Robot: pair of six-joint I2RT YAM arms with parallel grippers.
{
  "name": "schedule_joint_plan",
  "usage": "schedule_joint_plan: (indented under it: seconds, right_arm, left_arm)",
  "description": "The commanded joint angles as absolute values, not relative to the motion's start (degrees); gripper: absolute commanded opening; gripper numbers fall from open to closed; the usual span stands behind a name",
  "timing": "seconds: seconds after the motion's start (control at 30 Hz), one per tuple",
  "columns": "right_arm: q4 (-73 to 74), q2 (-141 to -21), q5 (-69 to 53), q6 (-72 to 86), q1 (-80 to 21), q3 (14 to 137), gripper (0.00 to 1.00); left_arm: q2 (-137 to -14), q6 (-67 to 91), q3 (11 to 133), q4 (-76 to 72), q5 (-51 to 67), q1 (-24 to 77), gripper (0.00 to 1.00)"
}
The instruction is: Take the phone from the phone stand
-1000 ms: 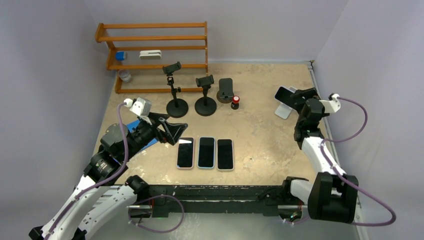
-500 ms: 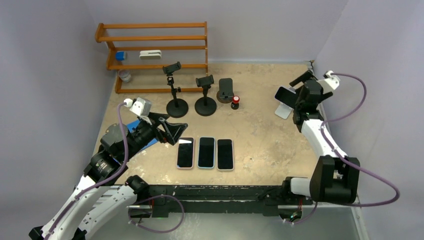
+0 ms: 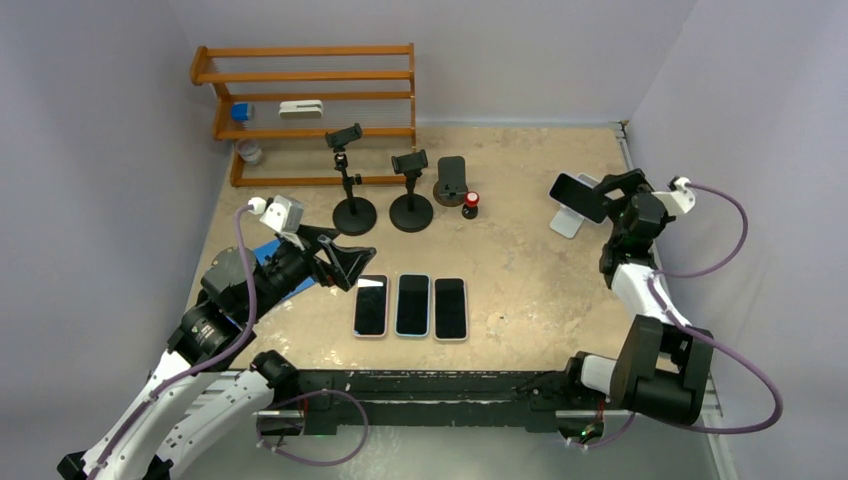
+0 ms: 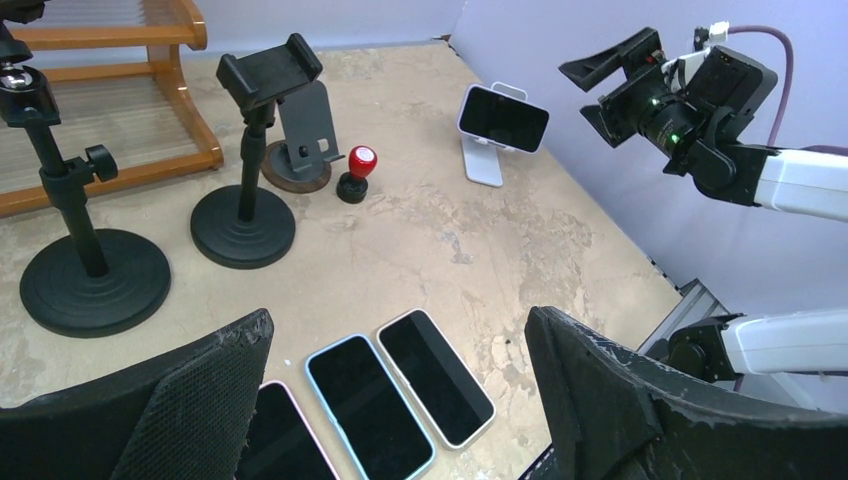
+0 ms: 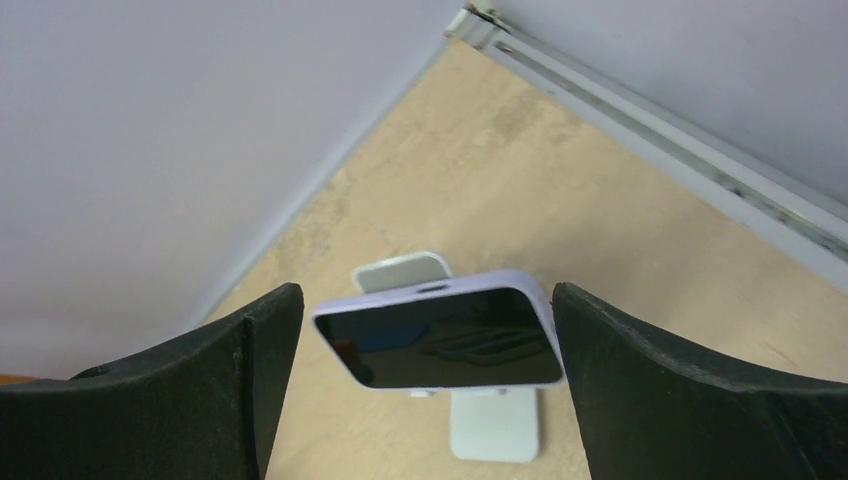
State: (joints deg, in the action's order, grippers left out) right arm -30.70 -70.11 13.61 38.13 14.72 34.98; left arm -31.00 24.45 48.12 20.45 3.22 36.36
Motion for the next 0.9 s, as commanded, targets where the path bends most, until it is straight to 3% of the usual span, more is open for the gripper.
schedule_joint_plan:
  seconds: [0.0, 0.27, 0.47, 0.87]
  right_arm:
    - [-42.92, -71.18, 5.98, 36.14, 15.0, 36.64, 0.95]
    - [-35.11, -80.48, -3.42, 16.21, 16.24, 51.27, 0.92]
    - [-32.29, -85.56, -13.83, 16.57, 20.41, 54.11, 0.95]
    - [-31.12, -93.31, -21.04, 16.97, 20.94, 56.48, 0.96]
  left_arm:
    - [-31.11, 24.26, 48.61, 17.55, 3.7, 37.05, 0.95]
    - [-31.04, 23.58, 48.61, 17.33, 4.5, 37.16, 0.95]
    - [-30.96, 23.38, 48.46, 17.09, 4.91, 37.1, 0.94]
    - [-31.19, 23.06, 48.34, 16.94, 5.36, 37.11, 0.94]
